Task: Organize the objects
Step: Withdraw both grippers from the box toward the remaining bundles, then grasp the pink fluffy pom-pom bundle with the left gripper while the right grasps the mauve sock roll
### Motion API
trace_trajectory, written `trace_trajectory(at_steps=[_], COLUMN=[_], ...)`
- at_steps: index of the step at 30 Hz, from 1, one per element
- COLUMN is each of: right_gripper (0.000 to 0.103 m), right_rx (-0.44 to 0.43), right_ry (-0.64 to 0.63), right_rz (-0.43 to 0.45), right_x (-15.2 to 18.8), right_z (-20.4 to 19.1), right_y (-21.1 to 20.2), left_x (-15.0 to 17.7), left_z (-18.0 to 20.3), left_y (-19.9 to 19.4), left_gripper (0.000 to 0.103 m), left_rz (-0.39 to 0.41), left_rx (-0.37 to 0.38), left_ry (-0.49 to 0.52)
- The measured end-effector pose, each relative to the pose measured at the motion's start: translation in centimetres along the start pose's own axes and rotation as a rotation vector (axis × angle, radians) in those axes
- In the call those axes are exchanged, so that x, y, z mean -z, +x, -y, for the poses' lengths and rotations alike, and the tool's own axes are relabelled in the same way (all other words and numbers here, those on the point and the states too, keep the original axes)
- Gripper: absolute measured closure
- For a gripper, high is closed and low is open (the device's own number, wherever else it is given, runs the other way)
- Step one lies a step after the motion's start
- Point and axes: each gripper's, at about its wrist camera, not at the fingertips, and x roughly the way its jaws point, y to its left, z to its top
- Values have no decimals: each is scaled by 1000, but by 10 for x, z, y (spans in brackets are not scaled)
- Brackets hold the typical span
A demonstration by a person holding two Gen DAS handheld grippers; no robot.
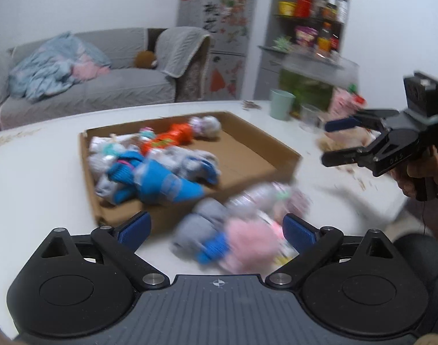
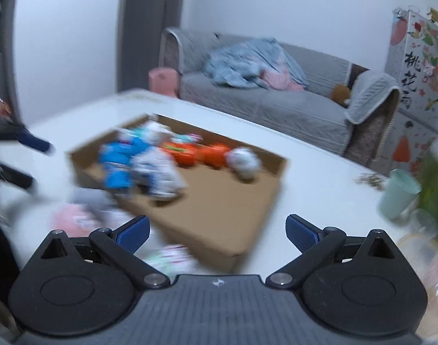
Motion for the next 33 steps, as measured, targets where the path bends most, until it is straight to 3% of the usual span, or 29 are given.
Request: trace_trajectory(at_steps=[6,12,14,16,19,29,33], right_gripper=[18,29,46,51,69,76,76], right_rx=[-126,-106,-114,-117,-126,-142,-130], right_ry=[20,-12,-3,0,11,100,132], right_rz=[55,27,9,-9,-43,0,8], right_x=[24,22,24,28,34,45,47], right_z=[-38,-46,-44,-45,-46,-35,-27], right_y=[12,40,46,51,54,24,17], left_x=[25,33,33,33,31,20,19], left_z=[43,51,50,49,47,31,22], left_y=[22,43,50,55,62,68,68], left_gripper=[5,5,5,5,4,4,5], left_rz=[-43,-53,-60,-64,-73,-70,-68], left_rx=[19,14,11,16,19,33,82], left_ry=[126,138,140,135,137,84,18])
